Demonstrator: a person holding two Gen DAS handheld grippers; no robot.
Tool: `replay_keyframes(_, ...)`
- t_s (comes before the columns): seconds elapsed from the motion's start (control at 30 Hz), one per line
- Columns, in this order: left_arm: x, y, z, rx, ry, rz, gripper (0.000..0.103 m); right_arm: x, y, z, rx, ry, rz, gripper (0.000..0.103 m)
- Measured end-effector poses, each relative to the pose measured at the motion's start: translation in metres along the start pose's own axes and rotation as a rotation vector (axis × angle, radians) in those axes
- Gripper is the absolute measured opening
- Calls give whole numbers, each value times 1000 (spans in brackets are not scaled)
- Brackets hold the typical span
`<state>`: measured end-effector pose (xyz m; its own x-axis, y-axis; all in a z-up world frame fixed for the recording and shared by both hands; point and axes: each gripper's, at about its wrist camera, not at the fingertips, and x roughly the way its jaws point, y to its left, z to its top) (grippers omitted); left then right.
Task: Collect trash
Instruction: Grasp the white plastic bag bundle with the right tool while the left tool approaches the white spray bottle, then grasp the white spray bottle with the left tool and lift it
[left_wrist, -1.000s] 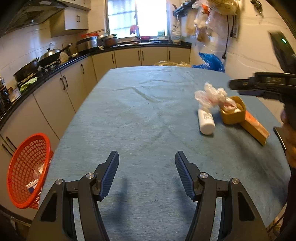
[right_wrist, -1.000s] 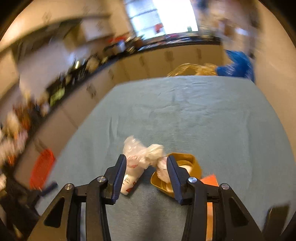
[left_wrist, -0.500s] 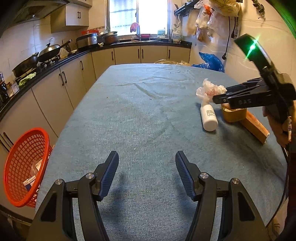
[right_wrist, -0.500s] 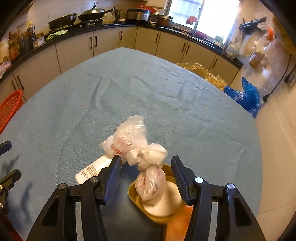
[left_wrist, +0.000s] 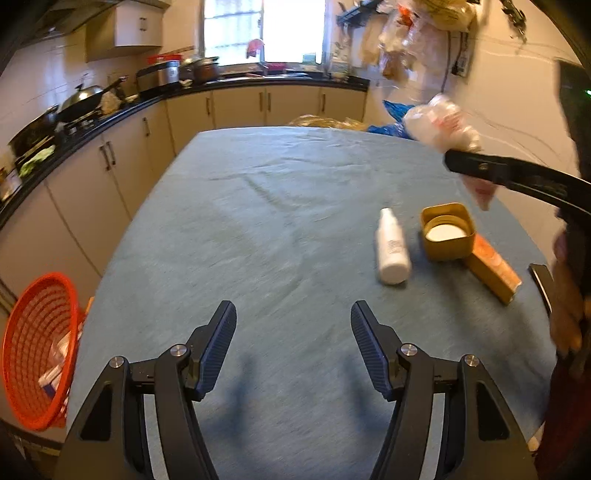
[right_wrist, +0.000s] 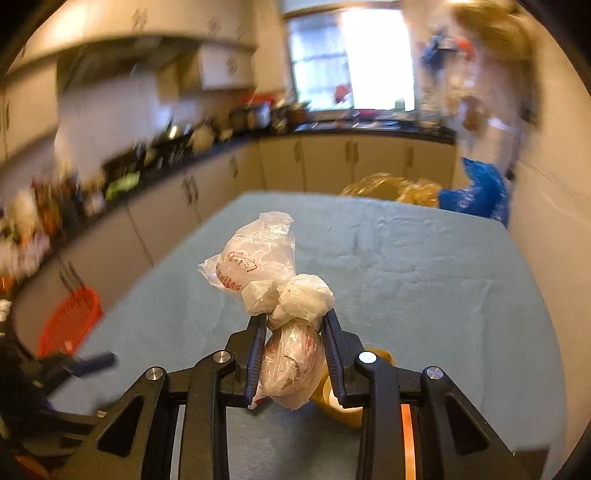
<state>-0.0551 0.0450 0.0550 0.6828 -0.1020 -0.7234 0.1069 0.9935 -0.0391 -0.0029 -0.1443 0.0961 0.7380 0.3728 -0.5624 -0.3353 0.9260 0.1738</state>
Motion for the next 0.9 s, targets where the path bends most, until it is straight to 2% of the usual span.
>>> replay_keyframes(0.17,20,-29,27,16,31,-43,63,-23,-24,-23,148,-72,-20,33)
replay_keyframes(0.37,59,-63,51,52,88,-49,63,-38,-64,-38,273,-127,1,33)
replay_keyframes(0.43,73,-74,54,74,108,-39,55,-43,-72,-40,296,-140,18,33)
replay_keyframes(0.57,97,-89,53,101,153,-16,41,-46,-75,-44,306,-158,39,33)
replay_keyframes(0.67,105,-88,53,90,159,-6,29,-41,-77,-47,313,-143,75,33)
replay_keyframes(0.9,89,-58,40,25,113,16,29,-38,-64,-45,230,-145,70,33)
